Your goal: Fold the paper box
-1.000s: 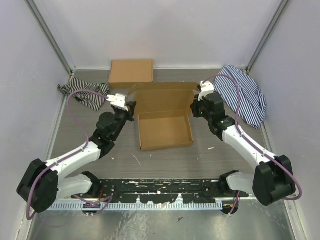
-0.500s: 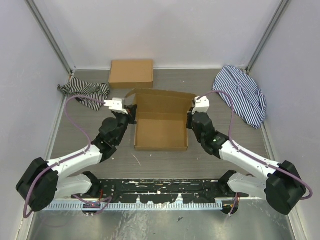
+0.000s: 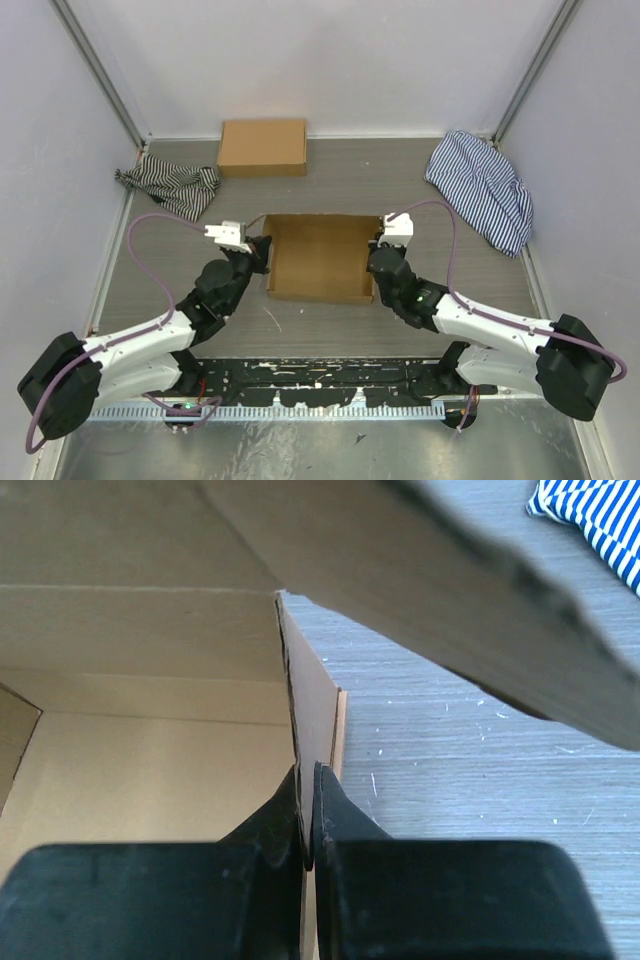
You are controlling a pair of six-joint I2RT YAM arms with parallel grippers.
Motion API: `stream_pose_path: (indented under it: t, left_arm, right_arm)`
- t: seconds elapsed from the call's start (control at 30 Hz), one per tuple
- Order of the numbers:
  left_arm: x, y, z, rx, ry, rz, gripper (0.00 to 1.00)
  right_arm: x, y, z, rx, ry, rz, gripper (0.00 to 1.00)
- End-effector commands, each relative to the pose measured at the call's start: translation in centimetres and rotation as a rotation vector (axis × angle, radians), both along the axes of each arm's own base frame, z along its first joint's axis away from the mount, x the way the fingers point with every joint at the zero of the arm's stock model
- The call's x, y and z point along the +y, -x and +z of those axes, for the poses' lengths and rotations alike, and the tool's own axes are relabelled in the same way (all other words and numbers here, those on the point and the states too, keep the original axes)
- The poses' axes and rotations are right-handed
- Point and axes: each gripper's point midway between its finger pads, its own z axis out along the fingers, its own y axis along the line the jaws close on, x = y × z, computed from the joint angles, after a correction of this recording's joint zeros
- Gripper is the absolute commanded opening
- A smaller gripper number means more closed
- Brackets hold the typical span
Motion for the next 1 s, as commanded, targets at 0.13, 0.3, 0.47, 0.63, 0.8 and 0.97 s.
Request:
stream_pose_path:
  t: [0.13,0.3,0.47,0.63,0.8,0.97]
  left_arm:
    - [1.2,2.6,-2.6,0.120,0.019,-0.006,0.10]
    - [1.9,4.2,-3.5,0.222,0.049,-0.005,0.19]
    - [3.7,7.4,-5.3,0.407,0.091,0.015,0.30]
    - [5.6,12.1,-4.8,0.598,0.208,0.007,0.38]
    - [6.4,16.3,-2.1,0.678,0.309,-0.091,0.37]
    - [7.5,17.6,2.0,0.586,0.361,-0.159,0.34]
  right_arm:
    - [0.0,3.6,-3.3,0.115,-0.017,0.029,0.09]
    - [0.2,5.9,-4.3,0.167,-0.006,0.056,0.35]
    - [0.8,9.6,-3.7,0.221,-0.027,0.103,0.54]
    - [1.0,14.1,-2.6,0.367,-0.087,0.186,0.61]
    - [1.8,17.8,-1.1,0.489,-0.183,0.336,0.59]
    - [1.2,18.5,4.5,0.403,-0.359,0.451,0.55]
